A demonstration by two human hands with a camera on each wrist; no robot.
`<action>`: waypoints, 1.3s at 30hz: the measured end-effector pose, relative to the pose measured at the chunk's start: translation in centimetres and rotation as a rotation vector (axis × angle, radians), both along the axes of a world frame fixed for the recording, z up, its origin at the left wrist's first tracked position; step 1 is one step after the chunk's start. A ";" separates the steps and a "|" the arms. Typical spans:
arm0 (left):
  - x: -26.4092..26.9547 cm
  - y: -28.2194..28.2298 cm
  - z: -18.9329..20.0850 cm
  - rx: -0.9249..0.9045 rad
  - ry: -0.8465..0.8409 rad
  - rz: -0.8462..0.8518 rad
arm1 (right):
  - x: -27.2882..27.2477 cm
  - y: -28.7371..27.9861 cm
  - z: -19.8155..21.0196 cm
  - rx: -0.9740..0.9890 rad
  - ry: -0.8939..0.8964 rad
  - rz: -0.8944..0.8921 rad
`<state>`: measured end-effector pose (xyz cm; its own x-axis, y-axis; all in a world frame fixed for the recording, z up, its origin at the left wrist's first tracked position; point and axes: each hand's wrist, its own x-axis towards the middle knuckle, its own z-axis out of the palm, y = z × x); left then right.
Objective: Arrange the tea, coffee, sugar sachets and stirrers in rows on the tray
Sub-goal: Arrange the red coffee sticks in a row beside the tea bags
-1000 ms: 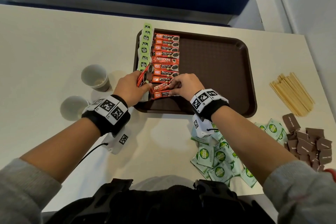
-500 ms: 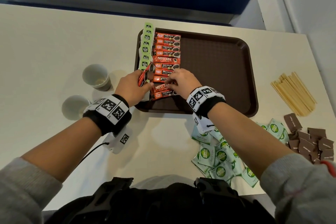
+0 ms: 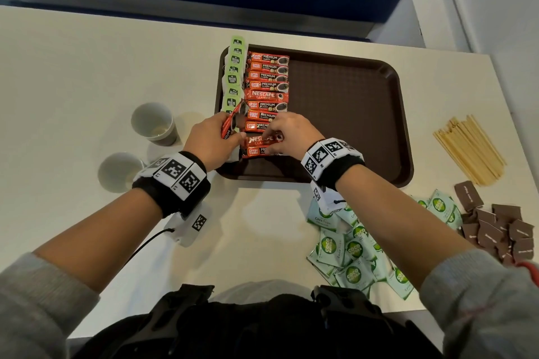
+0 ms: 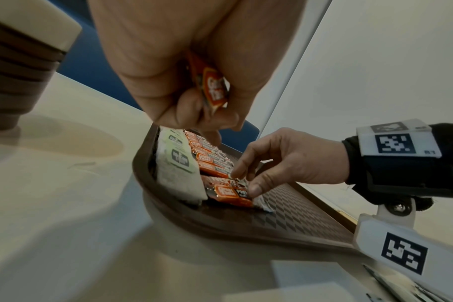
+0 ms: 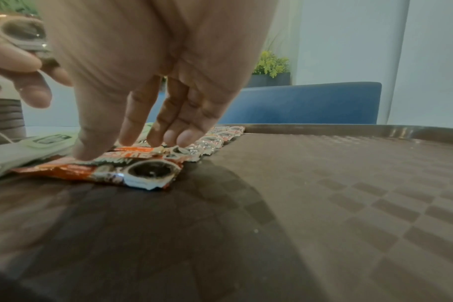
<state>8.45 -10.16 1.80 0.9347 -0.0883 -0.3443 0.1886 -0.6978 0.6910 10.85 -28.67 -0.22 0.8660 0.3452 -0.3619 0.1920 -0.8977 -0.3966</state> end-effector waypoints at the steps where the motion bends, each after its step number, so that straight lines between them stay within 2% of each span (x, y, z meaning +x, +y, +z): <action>1: 0.0 0.0 0.0 -0.002 -0.001 0.001 | 0.0 0.0 0.0 -0.014 0.006 0.014; 18: -0.1 0.0 -0.3 -0.011 0.022 -0.003 | 0.2 0.3 -0.2 -0.011 -0.002 -0.025; 23: -0.1 -0.1 -0.5 -0.011 0.060 -0.063 | 0.5 0.3 1.0 0.212 -0.064 -0.137; 27: -0.2 -0.3 -0.5 -0.034 0.098 -0.145 | 0.7 0.8 2.5 0.409 -0.007 -0.181; 32: -0.4 -0.4 -0.4 -0.036 0.114 -0.190 | 0.7 1.1 3.1 0.338 0.011 -0.036; 39: -0.4 0.1 -0.5 -0.037 0.061 -0.101 | 0.3 -0.7 2.5 0.279 0.055 -0.176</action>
<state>8.04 -10.04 1.26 0.8978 -0.1949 -0.3949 0.1610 -0.6894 0.7063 11.14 -29.39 2.30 0.9031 0.2841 -0.3220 0.0152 -0.7705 -0.6372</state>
